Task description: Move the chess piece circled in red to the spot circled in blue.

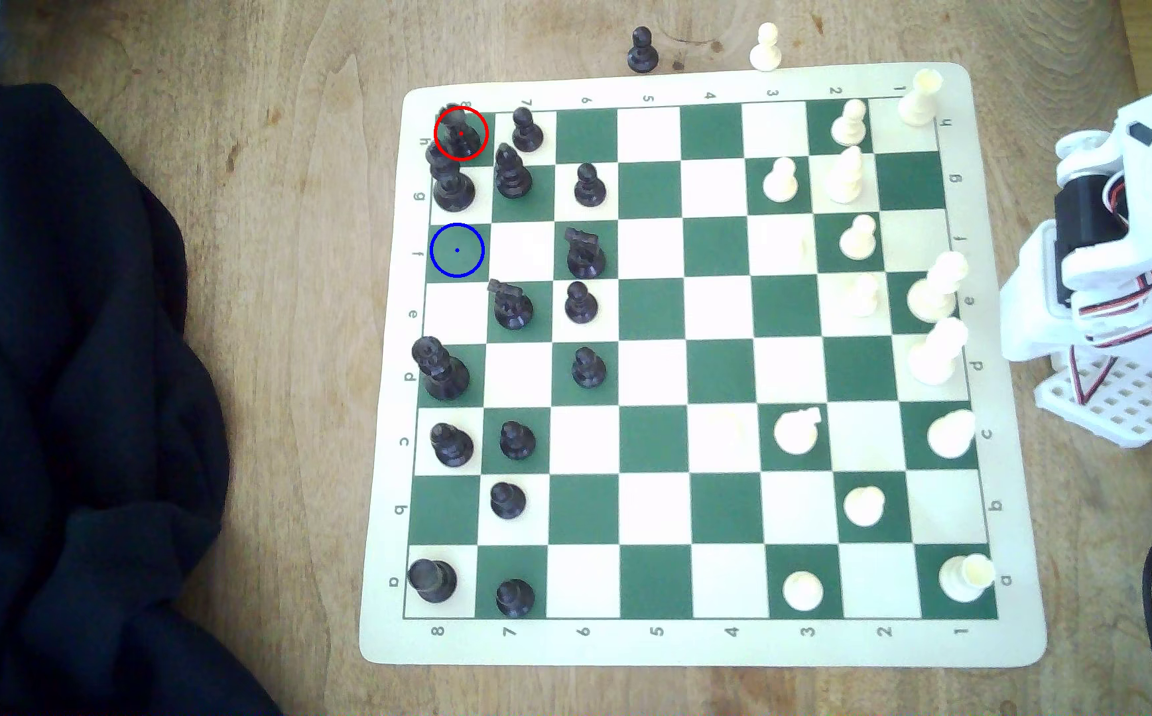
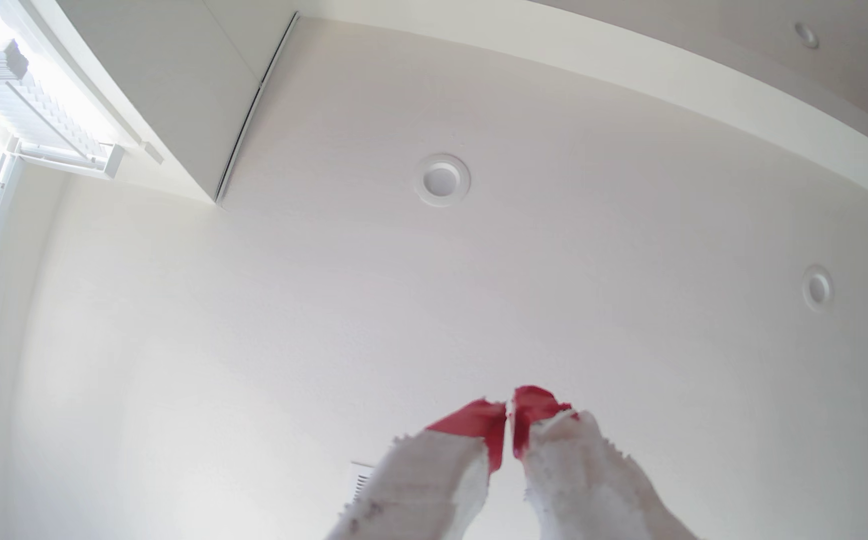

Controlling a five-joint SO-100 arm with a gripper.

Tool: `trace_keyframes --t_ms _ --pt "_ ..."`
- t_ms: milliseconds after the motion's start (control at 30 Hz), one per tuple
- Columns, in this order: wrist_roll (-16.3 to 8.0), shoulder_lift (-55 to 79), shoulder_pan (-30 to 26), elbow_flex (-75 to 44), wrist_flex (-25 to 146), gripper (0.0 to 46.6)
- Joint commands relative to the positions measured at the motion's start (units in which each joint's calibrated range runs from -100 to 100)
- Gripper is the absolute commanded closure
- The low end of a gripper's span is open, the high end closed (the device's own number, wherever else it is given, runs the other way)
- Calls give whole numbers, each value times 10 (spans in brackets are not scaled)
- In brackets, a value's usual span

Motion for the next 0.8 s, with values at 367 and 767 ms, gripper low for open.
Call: trace_keyframes --t_ms 367,767 --pt "2 1 120 -83 479 464" --pt "-1 74 179 -218 900 464"
